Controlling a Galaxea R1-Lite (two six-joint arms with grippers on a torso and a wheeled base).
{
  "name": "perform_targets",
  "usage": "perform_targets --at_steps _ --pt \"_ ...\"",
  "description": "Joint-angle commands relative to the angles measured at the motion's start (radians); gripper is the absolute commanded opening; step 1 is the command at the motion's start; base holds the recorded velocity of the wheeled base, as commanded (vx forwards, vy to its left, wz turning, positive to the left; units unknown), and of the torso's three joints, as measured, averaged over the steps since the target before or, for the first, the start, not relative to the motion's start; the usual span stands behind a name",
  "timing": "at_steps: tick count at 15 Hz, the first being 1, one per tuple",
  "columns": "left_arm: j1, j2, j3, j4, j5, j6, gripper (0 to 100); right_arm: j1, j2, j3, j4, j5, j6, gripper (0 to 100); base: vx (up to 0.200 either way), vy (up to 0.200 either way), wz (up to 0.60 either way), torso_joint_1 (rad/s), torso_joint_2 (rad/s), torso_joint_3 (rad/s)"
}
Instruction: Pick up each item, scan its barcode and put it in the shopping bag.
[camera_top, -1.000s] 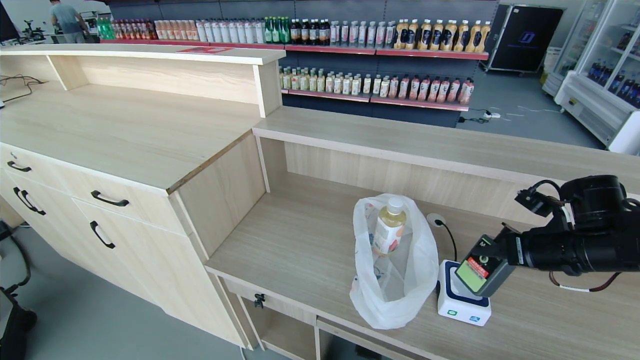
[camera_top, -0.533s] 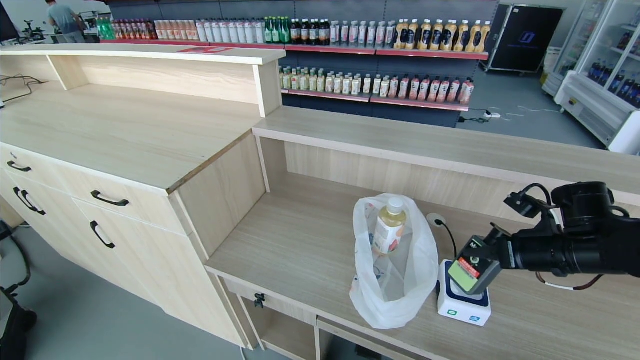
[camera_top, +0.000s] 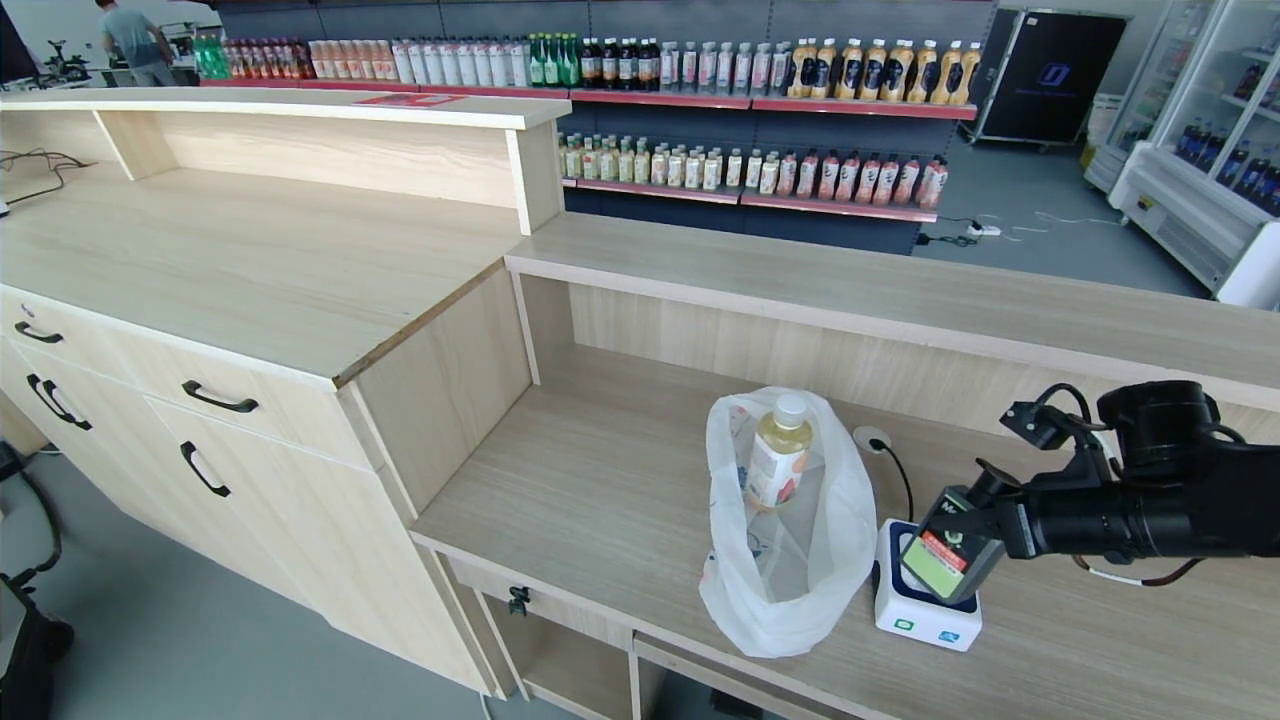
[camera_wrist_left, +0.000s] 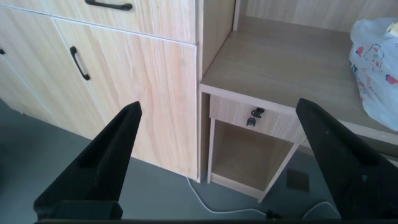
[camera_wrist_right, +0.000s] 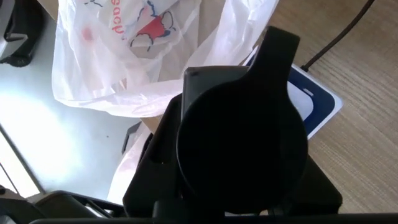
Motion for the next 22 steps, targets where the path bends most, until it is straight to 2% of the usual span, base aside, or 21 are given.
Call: perform_targets --at_steps 1,12,22 --pt "0.0 0.0 0.0 0.0 0.0 0.0 100 -0.001 0.025 -0.007 -0.001 0.0 -0.001 0 0.0 0.0 0.0 0.0 0.0 0.0" --pt "0.0 0.0 0.0 0.0 0.0 0.0 100 0.003 0.1 -0.036 -0.052 0.045 -0.001 0 0.0 0.0 0.0 0.0 0.0 0.0" --pt "0.0 0.0 0.0 0.0 0.0 0.0 100 0.028 0.134 -0.059 -0.069 0.043 -0.001 0 0.0 0.0 0.0 0.0 0.0 0.0"
